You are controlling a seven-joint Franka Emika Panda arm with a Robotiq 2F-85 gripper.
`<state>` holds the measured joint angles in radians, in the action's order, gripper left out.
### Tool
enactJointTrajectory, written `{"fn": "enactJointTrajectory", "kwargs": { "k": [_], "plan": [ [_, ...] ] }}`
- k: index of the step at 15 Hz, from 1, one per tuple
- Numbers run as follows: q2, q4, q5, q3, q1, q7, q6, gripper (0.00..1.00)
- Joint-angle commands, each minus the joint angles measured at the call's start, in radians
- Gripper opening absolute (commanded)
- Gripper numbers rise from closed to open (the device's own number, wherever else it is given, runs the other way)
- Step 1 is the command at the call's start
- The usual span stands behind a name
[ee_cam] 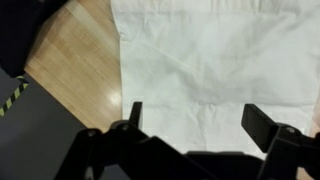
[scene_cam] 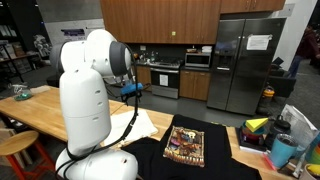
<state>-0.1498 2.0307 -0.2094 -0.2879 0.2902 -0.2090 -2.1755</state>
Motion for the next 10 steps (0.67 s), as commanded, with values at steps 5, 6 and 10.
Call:
{"fn": "enactJointTrajectory", "kwargs": {
  "k": [5, 6, 10],
  "plan": [
    [-0.184, -0.164, -0.007, 0.009, 0.017, 0.006, 0.024, 1.00],
    [-0.208, -0.184, -0.003, 0.012, 0.017, 0.003, 0.028, 1.00],
    [-0.285, -0.256, -0.002, 0.028, 0.018, 0.007, 0.045, 1.00]
  ]
}}
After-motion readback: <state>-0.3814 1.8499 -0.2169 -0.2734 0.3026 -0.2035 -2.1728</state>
